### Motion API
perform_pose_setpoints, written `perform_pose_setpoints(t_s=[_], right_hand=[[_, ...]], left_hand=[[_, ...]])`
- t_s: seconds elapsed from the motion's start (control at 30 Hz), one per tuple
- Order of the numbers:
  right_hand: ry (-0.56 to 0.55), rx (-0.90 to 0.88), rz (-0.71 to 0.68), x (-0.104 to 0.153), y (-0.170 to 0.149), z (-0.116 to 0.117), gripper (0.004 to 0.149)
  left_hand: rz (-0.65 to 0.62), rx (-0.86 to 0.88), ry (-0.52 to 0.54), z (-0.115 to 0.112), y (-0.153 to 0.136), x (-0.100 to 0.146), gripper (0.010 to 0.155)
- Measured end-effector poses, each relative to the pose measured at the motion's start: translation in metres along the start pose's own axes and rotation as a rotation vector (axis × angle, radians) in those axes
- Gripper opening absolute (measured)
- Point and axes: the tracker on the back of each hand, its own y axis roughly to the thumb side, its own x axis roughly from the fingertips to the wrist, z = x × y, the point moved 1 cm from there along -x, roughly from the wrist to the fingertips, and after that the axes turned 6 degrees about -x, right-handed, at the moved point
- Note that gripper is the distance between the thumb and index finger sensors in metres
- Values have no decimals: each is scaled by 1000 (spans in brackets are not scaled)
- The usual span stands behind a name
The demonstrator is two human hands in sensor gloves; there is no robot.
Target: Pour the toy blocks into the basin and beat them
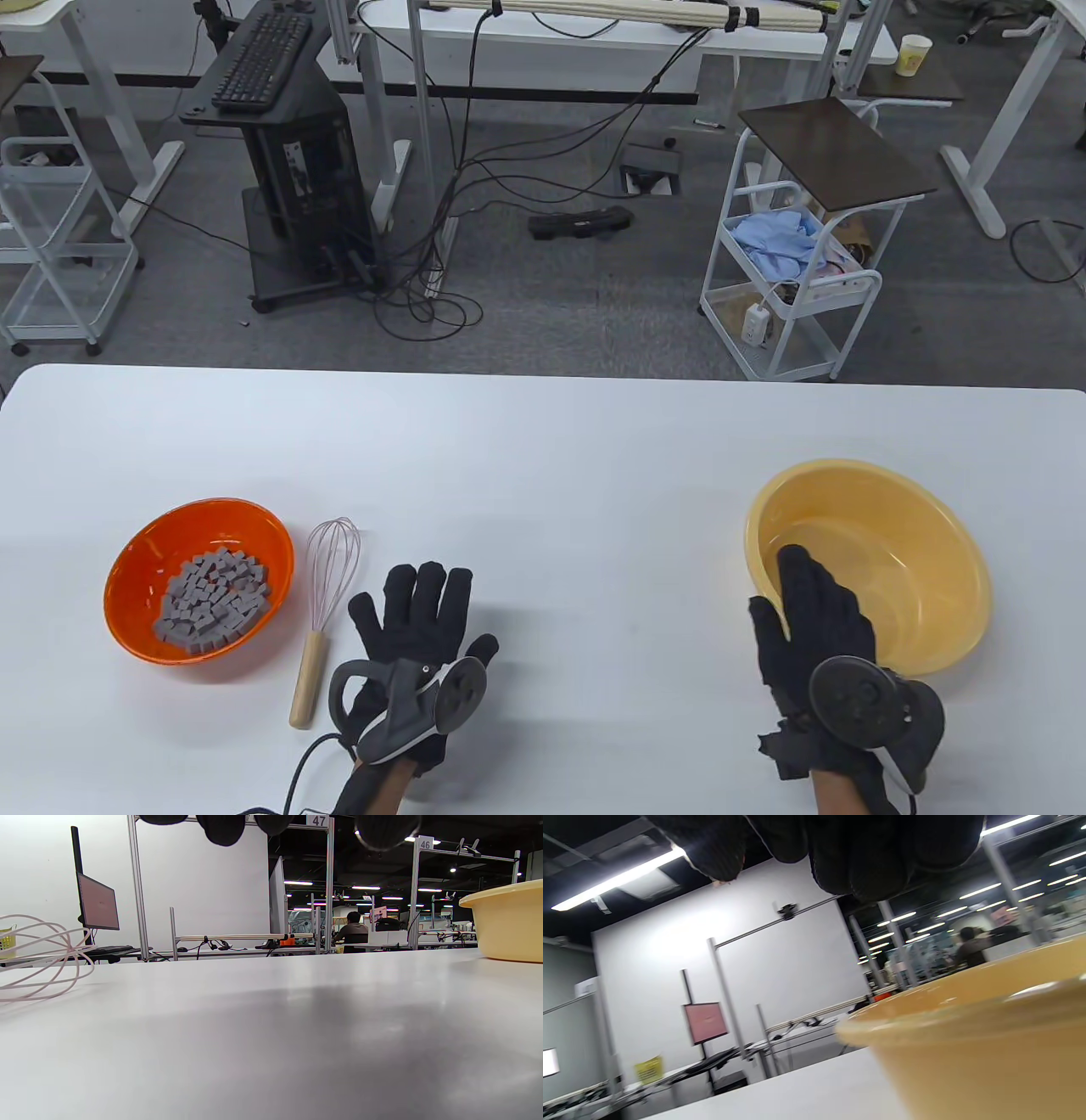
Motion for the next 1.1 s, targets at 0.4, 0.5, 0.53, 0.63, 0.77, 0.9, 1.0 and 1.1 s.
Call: perform_pose_setpoints(t_s=[0.4, 0.5, 0.53, 0.63, 0.77, 0.9, 1.0, 1.1], right_hand=[[-88, 6, 629, 13, -110, -29, 77], [-48, -21, 737, 19, -122, -23, 82], [-27, -20, 762, 20, -125, -20, 84], [23, -33, 829, 24, -131, -14, 87], [9, -71, 837, 25, -132, -13, 86], [-38, -256, 869, 28, -138, -8, 83], [-98, -395, 887, 31, -142, -6, 79], [-127, -402, 878, 30, -143, -6, 74]], left_hand=[[-7, -3, -13, -3, 1, 1, 76], [-7, -7, -15, -2, 1, 1, 76], [-7, -7, -14, -2, 0, 2, 76], [-3, -8, -16, -2, -3, 4, 76], [4, -5, -18, -2, -6, 5, 76], [6, 0, -19, -2, -6, 5, 76], [2, -6, -18, -2, -5, 5, 76], [3, -4, -20, -2, -4, 4, 76]])
